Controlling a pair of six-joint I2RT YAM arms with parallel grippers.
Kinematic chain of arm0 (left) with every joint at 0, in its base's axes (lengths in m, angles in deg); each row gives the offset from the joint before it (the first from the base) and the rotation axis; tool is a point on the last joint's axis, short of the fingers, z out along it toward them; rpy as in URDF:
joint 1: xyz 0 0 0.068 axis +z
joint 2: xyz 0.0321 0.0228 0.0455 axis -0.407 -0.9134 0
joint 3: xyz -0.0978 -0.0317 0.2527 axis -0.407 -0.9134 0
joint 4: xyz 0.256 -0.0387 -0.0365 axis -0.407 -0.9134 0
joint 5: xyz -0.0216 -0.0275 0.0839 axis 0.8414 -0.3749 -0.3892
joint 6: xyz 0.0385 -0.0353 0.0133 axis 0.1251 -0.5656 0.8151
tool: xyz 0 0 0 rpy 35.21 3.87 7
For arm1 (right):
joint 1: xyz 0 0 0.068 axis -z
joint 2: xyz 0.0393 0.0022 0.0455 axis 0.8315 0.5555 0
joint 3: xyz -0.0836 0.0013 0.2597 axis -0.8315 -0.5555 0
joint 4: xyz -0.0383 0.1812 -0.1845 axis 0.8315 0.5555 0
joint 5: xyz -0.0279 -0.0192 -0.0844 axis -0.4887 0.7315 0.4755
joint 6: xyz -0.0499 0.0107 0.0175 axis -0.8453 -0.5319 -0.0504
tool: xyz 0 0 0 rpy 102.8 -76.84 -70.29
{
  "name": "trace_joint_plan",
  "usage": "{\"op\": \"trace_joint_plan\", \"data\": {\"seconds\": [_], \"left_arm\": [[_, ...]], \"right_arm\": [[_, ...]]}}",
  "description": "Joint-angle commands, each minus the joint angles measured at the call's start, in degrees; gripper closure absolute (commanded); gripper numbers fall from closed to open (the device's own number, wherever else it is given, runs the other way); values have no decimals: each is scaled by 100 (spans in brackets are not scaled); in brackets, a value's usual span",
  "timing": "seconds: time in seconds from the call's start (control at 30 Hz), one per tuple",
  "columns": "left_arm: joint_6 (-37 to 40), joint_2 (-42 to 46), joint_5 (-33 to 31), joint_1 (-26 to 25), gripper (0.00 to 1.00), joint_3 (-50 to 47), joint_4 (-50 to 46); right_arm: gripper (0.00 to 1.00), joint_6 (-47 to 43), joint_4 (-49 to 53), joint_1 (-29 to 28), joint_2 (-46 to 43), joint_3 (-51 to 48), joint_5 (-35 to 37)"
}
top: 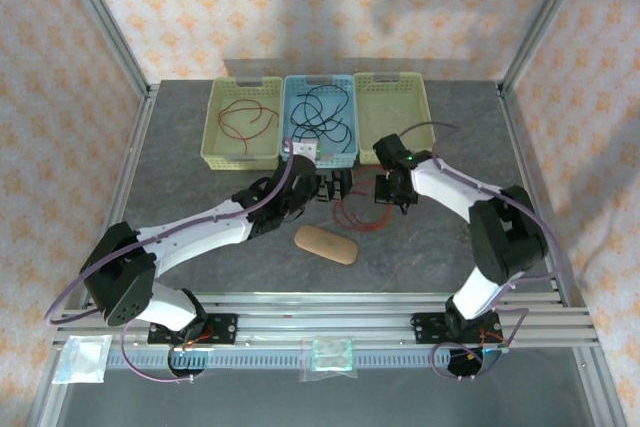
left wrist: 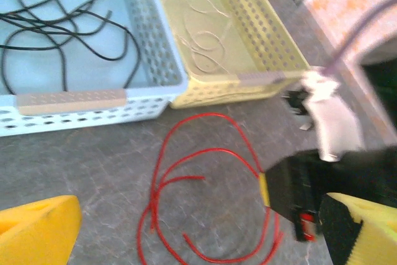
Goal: Untangle the cables
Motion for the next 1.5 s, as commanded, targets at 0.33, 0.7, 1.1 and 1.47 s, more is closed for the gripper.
{"op": "trace_joint_plan", "data": {"seconds": [0.33, 0.7, 1.1, 1.47], "left_arm": [[1190, -77, 292, 351, 1, 137, 83], [1696, -915, 904, 519, 4, 576, 444], [1600, -1514, 1447, 845, 16, 1072, 639], [1425, -1292, 1589, 923, 78, 1021, 754]], "right_arm": [[100, -1375, -428, 27, -1591, -36, -33], [100, -2003, -472, 17, -2126, -63, -854], [100, -2090, -417, -82, -2563, 119, -1678], [100, -2042, -271, -96, -2806, 259, -1537]]}}
